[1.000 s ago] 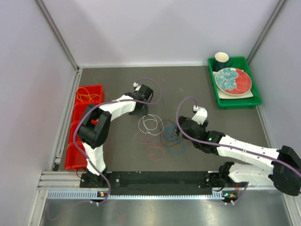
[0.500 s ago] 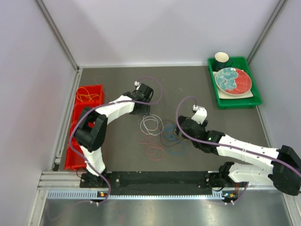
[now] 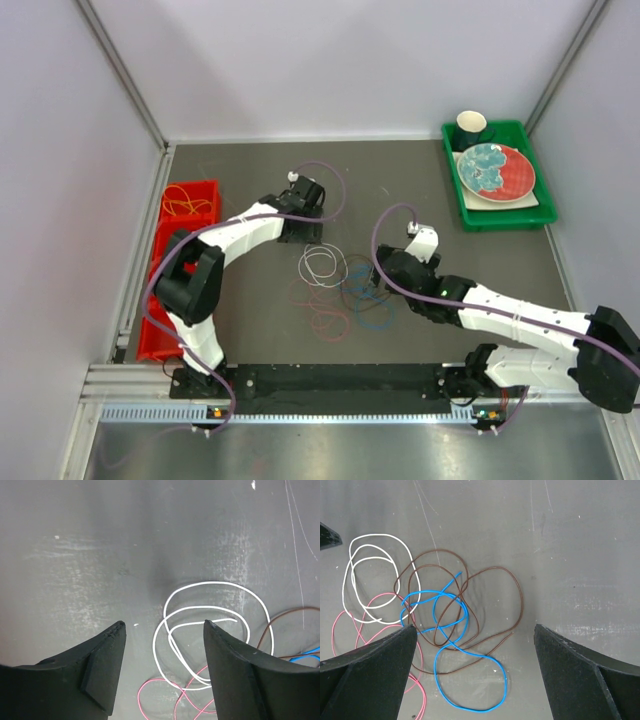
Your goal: Untangle the cables
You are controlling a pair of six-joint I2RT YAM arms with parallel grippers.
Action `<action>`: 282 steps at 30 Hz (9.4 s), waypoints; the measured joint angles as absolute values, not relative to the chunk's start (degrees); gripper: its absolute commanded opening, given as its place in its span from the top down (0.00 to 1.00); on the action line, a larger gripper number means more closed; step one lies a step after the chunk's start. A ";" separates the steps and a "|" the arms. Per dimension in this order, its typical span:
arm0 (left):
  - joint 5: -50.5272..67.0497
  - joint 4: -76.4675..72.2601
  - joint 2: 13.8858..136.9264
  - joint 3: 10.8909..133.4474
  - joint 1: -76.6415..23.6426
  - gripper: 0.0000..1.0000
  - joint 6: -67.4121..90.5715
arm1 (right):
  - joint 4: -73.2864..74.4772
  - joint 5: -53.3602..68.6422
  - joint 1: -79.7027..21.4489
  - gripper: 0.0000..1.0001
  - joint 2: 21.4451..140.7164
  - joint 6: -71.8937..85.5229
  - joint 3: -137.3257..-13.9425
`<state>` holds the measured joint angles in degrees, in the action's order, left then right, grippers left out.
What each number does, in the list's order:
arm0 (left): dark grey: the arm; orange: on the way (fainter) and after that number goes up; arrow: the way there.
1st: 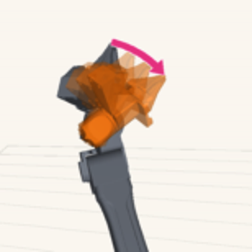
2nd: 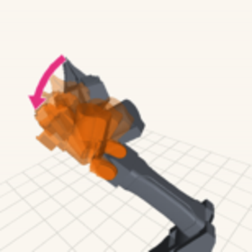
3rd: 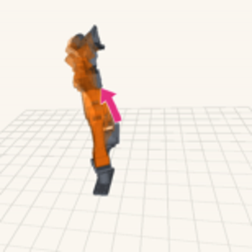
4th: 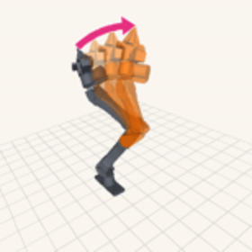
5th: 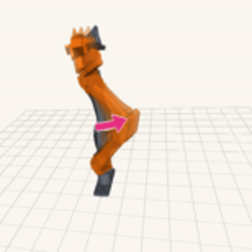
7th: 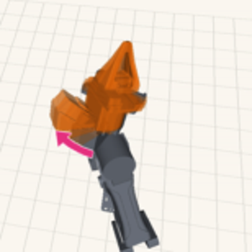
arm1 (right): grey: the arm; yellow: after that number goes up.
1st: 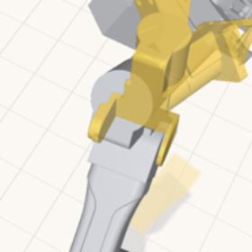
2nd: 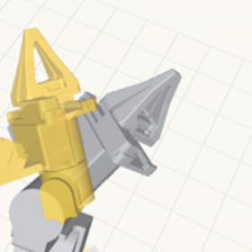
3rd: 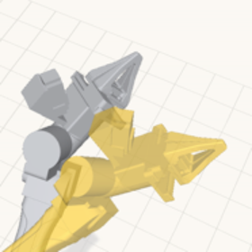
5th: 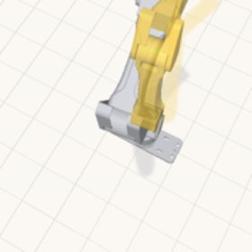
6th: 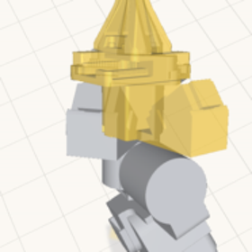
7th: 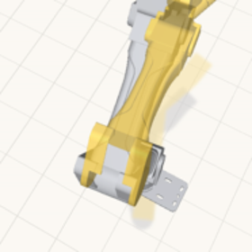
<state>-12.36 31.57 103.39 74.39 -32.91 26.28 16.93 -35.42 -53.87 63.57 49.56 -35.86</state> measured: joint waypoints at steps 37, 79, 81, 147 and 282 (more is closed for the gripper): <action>-13.61 31.18 113.06 78.72 -33.56 1.00 25.12 | 17.19 -35.09 -53.84 0.01 65.04 49.50 -36.56; -32.12 57.30 75.79 92.33 -22.04 1.00 22.79 | 17.23 -34.81 -53.84 0.01 65.30 49.52 -36.91; -32.84 57.45 73.45 90.59 -21.65 1.00 23.03 | 17.21 -34.81 -53.84 0.01 65.30 49.50 -36.91; -24.12 55.11 48.42 51.20 15.25 1.00 44.29 | 17.37 -34.33 -53.84 0.01 59.99 49.71 -35.99; -6.39 32.99 68.86 50.89 -37.39 0.35 34.52 | 18.28 -33.21 -53.84 0.01 66.28 49.54 -38.04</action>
<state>-6.39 32.99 68.86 50.89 -37.39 34.52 18.28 -33.21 -53.84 66.28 49.54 -38.04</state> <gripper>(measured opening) 0.700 0.988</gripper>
